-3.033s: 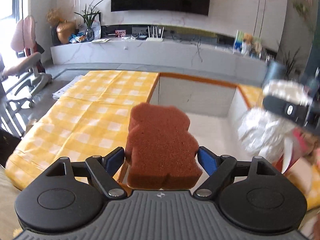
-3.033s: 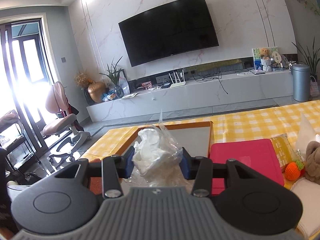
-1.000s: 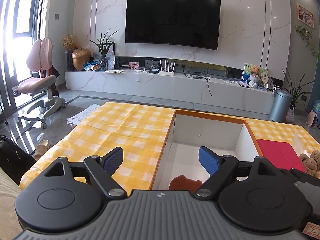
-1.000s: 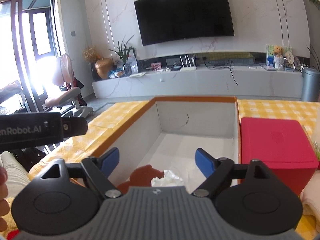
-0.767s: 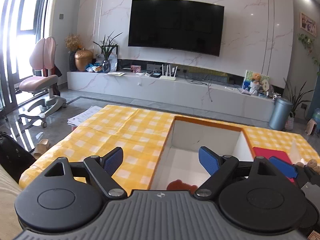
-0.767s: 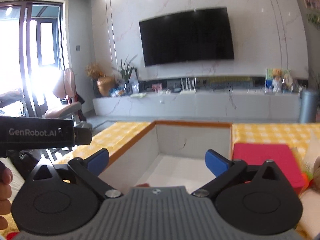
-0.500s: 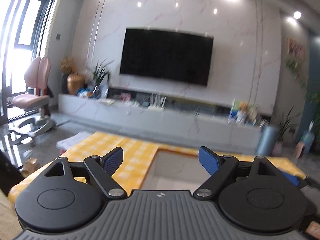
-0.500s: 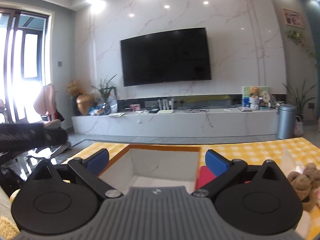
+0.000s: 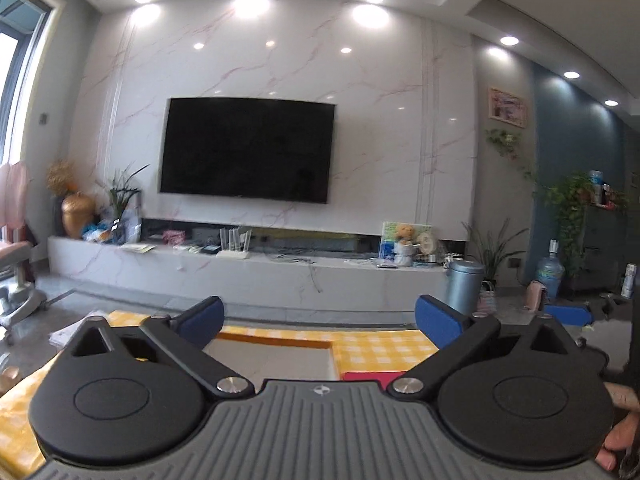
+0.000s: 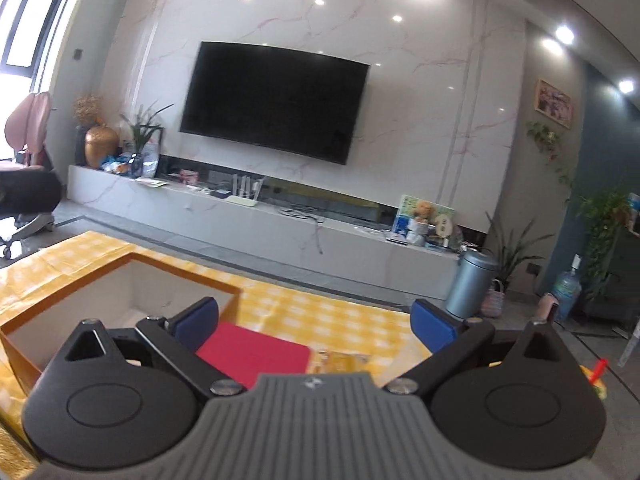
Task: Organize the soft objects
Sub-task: 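Withdraw both tools from the box back toward the soft items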
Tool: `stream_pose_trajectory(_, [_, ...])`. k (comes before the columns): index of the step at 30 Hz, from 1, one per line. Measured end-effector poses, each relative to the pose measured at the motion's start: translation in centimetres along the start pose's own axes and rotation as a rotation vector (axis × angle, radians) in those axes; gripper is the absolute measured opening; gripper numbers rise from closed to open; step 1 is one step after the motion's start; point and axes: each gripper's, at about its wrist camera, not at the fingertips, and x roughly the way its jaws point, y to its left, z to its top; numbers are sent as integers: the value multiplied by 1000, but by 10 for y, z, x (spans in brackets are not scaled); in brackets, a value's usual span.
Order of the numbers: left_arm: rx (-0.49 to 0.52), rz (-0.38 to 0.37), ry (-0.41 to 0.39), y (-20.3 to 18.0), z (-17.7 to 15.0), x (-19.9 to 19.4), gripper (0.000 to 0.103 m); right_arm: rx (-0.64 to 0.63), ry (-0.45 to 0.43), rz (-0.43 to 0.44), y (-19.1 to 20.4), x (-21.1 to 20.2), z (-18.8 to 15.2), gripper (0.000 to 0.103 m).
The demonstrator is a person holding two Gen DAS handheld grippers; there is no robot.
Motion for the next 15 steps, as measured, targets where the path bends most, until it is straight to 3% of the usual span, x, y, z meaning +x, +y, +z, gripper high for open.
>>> stream_pose_trajectory(6, [-29,-152,121,-51,-14,15,103,95,66,-98,-67,-2,-14,100])
stream_pose_trajectory(10, [22,-178,155,-83,-25,26,103,124,142,-199,-103,10,-33,100])
stream_pose_trajectory(15, [86,-228,224,-113,-47,46,103,317,297,-195,-149,46,-70,100])
